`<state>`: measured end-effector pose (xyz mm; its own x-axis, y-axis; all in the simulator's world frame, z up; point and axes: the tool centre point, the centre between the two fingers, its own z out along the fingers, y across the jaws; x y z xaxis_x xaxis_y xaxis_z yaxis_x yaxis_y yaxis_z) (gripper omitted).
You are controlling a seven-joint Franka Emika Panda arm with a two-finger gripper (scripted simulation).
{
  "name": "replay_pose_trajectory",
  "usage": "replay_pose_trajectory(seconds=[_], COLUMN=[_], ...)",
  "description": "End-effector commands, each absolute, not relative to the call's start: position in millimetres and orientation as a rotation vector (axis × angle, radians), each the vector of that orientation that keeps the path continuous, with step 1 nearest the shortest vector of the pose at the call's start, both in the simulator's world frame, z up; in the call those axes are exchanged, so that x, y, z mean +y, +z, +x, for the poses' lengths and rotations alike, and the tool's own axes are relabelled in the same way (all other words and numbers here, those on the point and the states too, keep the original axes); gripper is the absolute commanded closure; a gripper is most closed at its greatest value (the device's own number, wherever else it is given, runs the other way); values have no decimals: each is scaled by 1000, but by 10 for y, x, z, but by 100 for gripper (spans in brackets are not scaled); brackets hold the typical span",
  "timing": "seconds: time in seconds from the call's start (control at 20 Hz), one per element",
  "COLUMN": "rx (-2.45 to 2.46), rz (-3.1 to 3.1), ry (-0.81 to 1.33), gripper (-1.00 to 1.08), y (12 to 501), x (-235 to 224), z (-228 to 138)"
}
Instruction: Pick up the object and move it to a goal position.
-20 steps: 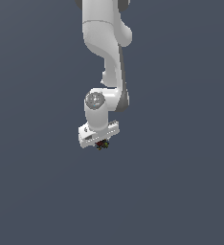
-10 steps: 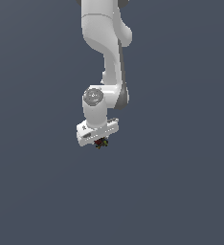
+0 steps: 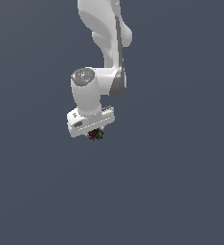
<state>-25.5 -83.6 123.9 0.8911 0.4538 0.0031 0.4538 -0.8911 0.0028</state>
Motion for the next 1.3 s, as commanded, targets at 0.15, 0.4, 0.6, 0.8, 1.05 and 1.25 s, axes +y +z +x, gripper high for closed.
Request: replay_pose_trajectory(seconds=[0.15, 0.4, 0.6, 0.8, 1.05, 1.25], rx=[734, 735, 735, 735, 734, 733], rz=[3053, 3055, 3055, 3056, 3056, 3055], ry=[8, 7, 6, 5, 3, 1], gripper=[108, 108, 108, 108, 108, 108], y=[1861, 2426, 2862, 3283, 3719, 3966], x=[-1005, -1161, -1284, -1406, -1538, -1615], z=[-264, -269, -269, -265, -252, -238])
